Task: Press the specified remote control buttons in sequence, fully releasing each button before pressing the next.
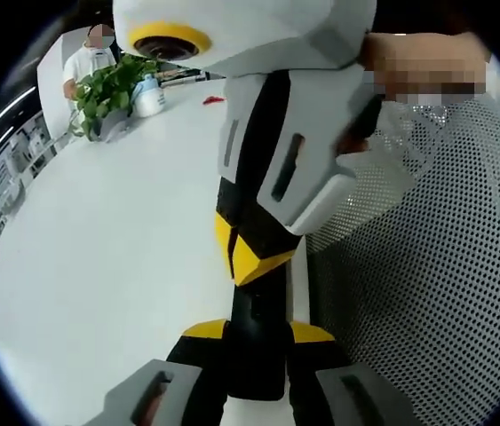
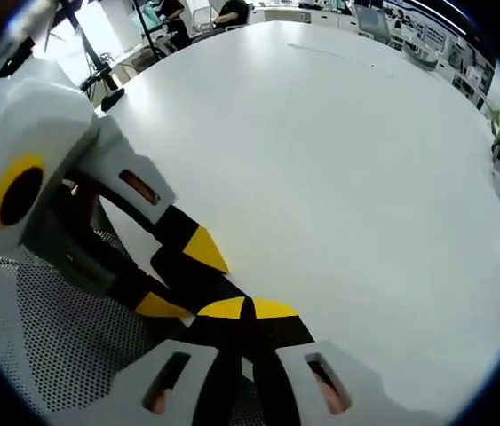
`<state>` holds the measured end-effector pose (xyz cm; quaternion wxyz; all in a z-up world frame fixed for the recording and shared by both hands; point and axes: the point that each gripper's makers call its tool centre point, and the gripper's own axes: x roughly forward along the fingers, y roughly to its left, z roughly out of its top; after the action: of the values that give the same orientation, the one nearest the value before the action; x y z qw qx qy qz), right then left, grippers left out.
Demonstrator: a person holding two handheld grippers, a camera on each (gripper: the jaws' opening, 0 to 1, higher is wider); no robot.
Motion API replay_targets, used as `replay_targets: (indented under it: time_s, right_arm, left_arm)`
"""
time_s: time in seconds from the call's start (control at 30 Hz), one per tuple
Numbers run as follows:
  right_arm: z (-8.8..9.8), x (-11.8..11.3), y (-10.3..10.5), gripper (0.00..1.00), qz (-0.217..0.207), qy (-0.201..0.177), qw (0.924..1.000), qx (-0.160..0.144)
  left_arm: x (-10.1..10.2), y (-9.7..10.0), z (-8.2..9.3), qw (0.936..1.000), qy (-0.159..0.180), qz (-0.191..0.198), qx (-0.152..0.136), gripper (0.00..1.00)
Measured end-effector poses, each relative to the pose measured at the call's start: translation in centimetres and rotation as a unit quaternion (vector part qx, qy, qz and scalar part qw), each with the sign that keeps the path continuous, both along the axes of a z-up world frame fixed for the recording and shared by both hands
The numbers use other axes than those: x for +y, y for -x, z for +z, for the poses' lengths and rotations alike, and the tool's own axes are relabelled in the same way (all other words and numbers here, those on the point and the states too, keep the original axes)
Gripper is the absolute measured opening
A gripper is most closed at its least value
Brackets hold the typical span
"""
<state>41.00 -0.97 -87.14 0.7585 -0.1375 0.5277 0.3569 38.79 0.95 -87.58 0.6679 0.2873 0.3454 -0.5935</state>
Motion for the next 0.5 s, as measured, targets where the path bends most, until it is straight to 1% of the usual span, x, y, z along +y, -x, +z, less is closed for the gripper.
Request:
replay_targets:
  time_s: [0.07,0.23,0.3,0.33,0.4,0.5]
  right_arm:
    - [-0.03,0.10,-0.01,0.00,0.001,0.001,1.0000,-0.001]
    - [-0.09,0.32,-0.07,0.00,0.018,0.020,0.9995,-0.014]
    - [-0.07,0.19,-0.14,0.00,0.008,0.012,0.9998,-0.015]
    - [-0.05,0.16,-0.16,0.00,-0.007,-0.001,0.9999,-0.011]
    - [-0.06,0.00,-0.26,0.00,-0.019,-0.010,0.9998,0.000]
    - [-0.03,0.08,-0.23,0.00,-0.016,-0.007,0.9998,0.002]
  left_arm:
    - [-0.04,-0.02,-0.02,1.0000,-0.002,0.000,-0.001,0.24]
    - [-0.09,-0.09,0.00,1.0000,-0.003,0.005,0.000,0.24]
    - [-0.10,-0.10,0.04,1.0000,-0.002,0.007,0.003,0.24]
    - [-0.09,-0.12,0.02,0.9999,-0.001,0.009,0.004,0.24]
    - [-0.11,-0.12,0.01,0.9999,-0.002,0.010,0.006,0.24]
    - [-0.12,-0.09,0.08,0.9998,0.001,0.016,0.007,0.24]
